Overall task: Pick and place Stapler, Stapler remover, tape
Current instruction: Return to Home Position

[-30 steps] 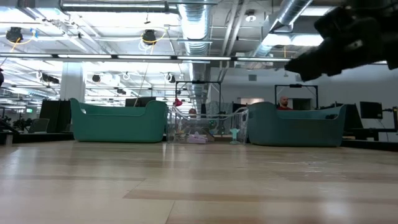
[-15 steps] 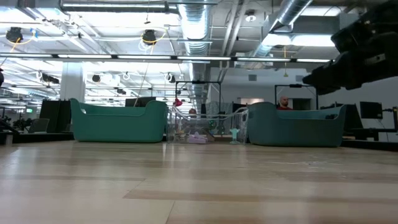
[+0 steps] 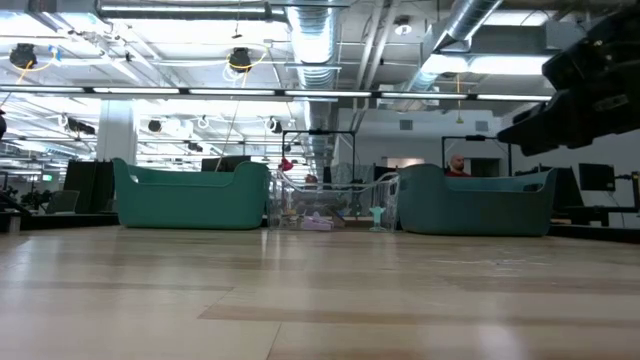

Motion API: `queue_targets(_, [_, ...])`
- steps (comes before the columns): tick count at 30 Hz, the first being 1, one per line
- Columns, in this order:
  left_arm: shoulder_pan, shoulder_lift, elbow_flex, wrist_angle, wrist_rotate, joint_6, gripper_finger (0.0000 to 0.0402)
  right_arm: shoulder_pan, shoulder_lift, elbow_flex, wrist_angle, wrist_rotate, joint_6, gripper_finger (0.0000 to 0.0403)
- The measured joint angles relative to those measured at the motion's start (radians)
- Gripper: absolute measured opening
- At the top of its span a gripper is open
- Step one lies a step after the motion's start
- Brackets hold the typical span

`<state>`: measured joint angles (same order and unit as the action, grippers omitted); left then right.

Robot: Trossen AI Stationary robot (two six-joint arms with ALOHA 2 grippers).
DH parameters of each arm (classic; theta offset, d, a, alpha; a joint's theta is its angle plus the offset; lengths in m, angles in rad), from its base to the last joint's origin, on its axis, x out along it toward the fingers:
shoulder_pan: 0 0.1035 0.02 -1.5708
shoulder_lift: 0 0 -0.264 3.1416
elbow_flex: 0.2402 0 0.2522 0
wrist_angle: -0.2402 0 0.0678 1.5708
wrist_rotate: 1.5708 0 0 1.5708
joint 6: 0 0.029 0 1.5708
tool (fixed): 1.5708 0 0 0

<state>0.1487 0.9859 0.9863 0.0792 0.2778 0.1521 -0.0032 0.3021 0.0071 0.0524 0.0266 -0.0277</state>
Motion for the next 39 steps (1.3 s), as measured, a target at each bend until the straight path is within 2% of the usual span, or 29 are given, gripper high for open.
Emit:
queue_targets(28, [0.0, 0.0, 0.0, 0.007, 0.0, 0.0, 0.0021, 0.002, -0.277, -0.002, -0.037, -0.004, 0.002, 0.0001])
queue_targets(39, [0.0, 0.0, 0.0, 0.01, 0.0, 0.0, 0.0021, 0.003, -0.3, -0.002, -0.037, -0.004, 0.002, 0.0001])
